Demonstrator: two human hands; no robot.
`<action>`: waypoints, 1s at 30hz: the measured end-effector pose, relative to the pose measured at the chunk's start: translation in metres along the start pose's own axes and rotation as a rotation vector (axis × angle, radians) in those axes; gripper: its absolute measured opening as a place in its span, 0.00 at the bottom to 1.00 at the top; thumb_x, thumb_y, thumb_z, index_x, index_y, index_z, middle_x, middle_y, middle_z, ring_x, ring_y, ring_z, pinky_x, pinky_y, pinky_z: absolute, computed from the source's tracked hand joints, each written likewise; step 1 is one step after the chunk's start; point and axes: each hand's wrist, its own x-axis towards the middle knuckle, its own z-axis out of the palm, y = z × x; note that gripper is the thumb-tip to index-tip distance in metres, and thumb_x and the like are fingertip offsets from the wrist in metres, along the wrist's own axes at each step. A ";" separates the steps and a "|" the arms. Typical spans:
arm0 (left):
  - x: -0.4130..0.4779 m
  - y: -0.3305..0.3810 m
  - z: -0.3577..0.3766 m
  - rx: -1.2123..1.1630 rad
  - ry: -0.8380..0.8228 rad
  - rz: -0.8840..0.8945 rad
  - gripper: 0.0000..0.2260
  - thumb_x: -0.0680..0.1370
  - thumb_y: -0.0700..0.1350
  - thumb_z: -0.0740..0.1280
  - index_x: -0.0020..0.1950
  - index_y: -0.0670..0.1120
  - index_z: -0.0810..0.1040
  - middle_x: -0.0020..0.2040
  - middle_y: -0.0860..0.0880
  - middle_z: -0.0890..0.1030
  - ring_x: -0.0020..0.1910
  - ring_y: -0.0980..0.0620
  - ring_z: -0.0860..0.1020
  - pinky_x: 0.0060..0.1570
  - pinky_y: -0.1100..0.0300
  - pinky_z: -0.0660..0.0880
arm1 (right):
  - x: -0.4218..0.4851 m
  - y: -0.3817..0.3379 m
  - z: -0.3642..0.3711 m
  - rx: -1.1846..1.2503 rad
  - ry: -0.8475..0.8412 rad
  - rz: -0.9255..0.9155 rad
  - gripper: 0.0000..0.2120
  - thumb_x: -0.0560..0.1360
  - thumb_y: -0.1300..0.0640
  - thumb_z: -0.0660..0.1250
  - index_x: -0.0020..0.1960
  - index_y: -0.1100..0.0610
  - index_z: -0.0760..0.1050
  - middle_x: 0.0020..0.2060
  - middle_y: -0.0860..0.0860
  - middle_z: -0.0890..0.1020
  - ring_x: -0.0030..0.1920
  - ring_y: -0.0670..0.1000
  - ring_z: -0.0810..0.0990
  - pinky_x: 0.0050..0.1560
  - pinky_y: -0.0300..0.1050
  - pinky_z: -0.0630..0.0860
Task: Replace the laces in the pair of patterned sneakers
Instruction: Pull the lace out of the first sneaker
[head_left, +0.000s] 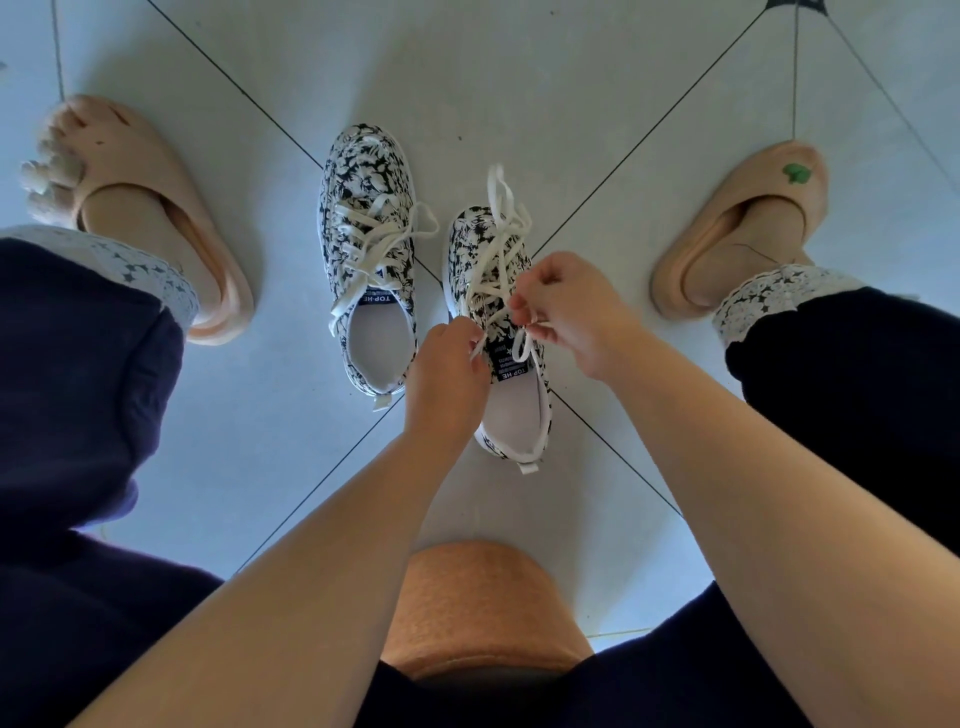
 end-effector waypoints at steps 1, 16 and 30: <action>0.000 0.000 0.000 0.001 -0.002 0.000 0.11 0.76 0.37 0.61 0.56 0.43 0.75 0.51 0.46 0.77 0.43 0.50 0.73 0.40 0.62 0.64 | 0.000 0.000 0.002 0.090 -0.025 0.010 0.06 0.79 0.62 0.60 0.43 0.57 0.69 0.35 0.51 0.78 0.30 0.45 0.75 0.35 0.38 0.75; 0.003 -0.008 -0.008 -0.053 0.039 -0.024 0.12 0.74 0.35 0.61 0.54 0.44 0.78 0.51 0.45 0.78 0.46 0.49 0.75 0.42 0.61 0.67 | 0.019 0.010 -0.013 -0.630 0.078 -0.286 0.08 0.73 0.60 0.66 0.52 0.53 0.78 0.49 0.44 0.75 0.34 0.44 0.73 0.31 0.32 0.68; 0.011 -0.010 -0.006 -0.063 0.089 -0.114 0.08 0.76 0.38 0.62 0.54 0.43 0.76 0.50 0.45 0.78 0.42 0.51 0.72 0.38 0.61 0.65 | 0.017 0.043 -0.007 -0.170 0.370 -0.243 0.03 0.74 0.59 0.67 0.44 0.52 0.79 0.39 0.47 0.77 0.40 0.46 0.73 0.42 0.40 0.68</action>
